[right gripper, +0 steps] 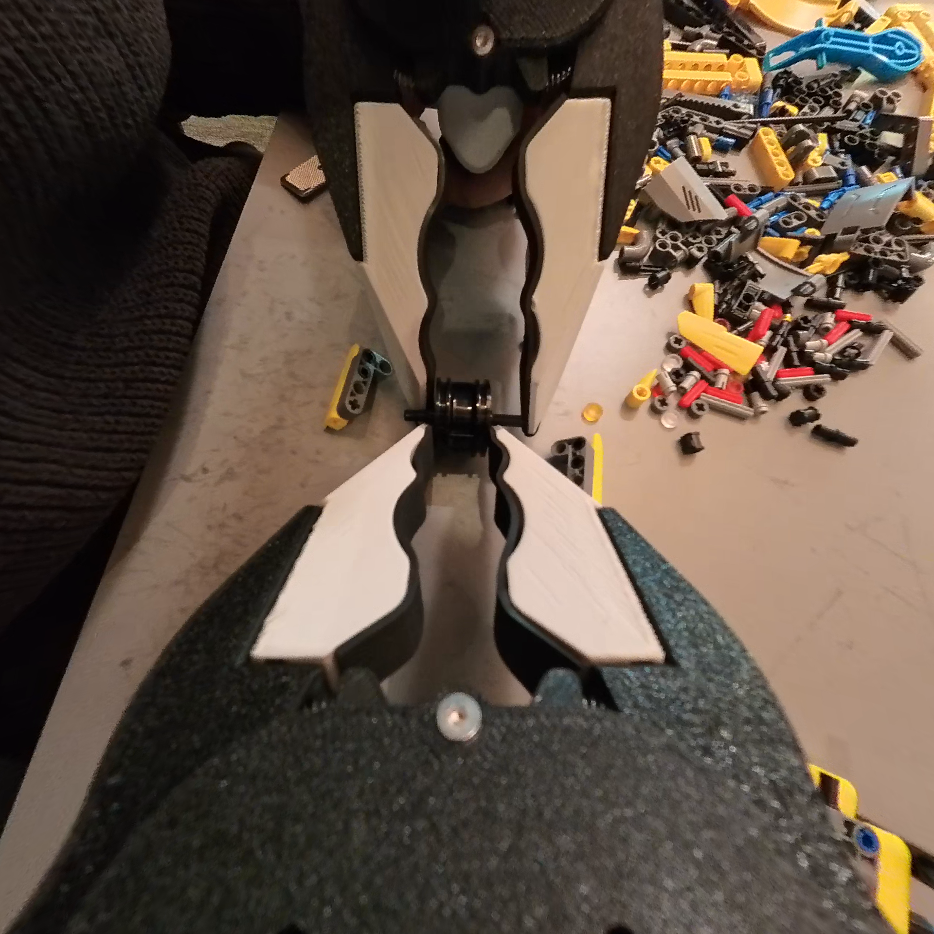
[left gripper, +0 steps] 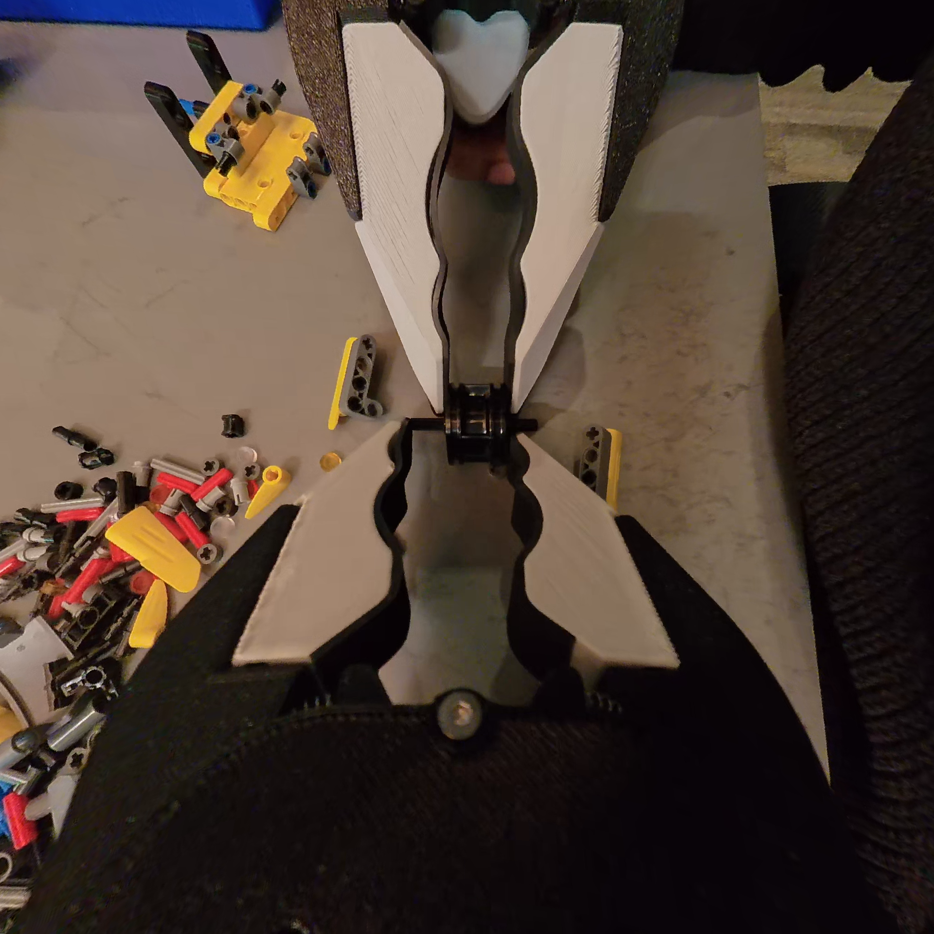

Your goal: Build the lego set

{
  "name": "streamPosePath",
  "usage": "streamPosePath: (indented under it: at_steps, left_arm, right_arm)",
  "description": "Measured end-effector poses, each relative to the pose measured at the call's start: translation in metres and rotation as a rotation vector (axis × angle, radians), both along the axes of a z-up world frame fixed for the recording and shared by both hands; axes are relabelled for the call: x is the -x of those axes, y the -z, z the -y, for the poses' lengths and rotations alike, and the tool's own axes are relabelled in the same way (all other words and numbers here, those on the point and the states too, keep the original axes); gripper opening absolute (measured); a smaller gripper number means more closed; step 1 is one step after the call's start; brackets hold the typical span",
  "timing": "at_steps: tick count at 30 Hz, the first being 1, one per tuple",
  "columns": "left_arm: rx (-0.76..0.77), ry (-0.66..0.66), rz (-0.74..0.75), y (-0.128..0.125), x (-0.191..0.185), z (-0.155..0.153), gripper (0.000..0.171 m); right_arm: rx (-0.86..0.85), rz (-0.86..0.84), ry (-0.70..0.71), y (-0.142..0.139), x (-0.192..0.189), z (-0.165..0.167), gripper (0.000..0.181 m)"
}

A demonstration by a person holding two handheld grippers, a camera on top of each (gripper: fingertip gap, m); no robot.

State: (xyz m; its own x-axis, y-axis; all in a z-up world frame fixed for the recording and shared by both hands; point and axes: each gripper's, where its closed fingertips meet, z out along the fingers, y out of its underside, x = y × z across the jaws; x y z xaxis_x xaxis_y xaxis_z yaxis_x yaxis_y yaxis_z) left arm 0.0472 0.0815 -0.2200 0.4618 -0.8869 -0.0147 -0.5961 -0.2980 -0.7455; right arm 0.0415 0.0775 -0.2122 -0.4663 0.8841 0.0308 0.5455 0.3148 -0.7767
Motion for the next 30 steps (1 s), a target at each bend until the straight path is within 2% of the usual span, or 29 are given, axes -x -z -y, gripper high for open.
streamPosePath:
  at_steps: [14, 16, 17, 18, 21, 30]
  left_arm:
    - [0.008, -0.001, 0.004, 0.0, 0.0, 0.0, 0.033]
    - [0.007, -0.002, 0.004, 0.0, 0.0, 0.0, 0.033]
    - [0.004, -0.004, 0.001, 0.0, 0.0, -0.001, 0.033]
    - [0.001, -0.002, 0.0, 0.0, 0.0, -0.001, 0.033]
    - [-0.005, 0.006, -0.003, 0.0, -0.001, 0.001, 0.034]
    - [-0.01, 0.011, -0.006, 0.0, -0.001, 0.001, 0.034]
  right_arm:
    - [0.008, -0.002, 0.003, -0.001, -0.001, 0.0, 0.022]
    - [0.019, 0.006, 0.014, 0.0, -0.002, -0.001, 0.025]
    - [0.045, 0.028, 0.001, 0.001, -0.004, 0.002, 0.04]
    - [0.079, 0.059, -0.013, 0.003, -0.006, 0.007, 0.044]
    - [0.045, 0.074, 0.006, 0.007, -0.005, 0.006, 0.032]
    - [0.125, 0.025, 0.017, -0.006, -0.004, 0.002, 0.029]
